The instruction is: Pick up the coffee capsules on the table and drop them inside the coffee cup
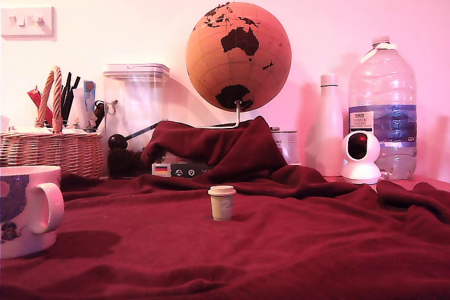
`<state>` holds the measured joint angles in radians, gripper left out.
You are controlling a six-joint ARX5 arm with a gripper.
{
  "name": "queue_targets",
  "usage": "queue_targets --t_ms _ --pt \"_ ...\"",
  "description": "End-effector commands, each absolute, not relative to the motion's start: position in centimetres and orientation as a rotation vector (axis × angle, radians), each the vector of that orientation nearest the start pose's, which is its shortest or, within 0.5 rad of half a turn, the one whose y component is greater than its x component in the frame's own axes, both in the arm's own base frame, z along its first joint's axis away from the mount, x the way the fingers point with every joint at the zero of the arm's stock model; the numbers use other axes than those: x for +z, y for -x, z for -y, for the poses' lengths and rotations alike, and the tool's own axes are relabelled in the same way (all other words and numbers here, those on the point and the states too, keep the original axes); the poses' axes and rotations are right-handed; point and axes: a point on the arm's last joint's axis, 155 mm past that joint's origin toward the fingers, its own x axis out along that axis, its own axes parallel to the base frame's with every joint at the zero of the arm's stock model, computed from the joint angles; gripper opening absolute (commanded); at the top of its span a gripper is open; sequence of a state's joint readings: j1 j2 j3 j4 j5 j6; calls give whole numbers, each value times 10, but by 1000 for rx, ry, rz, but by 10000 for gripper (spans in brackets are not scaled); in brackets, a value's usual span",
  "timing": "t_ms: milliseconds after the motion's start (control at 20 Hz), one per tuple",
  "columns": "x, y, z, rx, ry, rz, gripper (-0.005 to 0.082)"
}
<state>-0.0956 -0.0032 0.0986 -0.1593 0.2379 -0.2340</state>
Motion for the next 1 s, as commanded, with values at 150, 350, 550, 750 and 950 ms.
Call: queue_targets --t_ms 150,350,550,750,950 --pt "173 -224 92 -476 254 -105 -20" --pt "175 -214 109 -575 282 -124 -20" --pt "179 -205 124 -651 288 -130 -20" --pt "174 -190 144 -751 292 -181 -20" --pt "170 -173 163 -849 286 -248 -20"
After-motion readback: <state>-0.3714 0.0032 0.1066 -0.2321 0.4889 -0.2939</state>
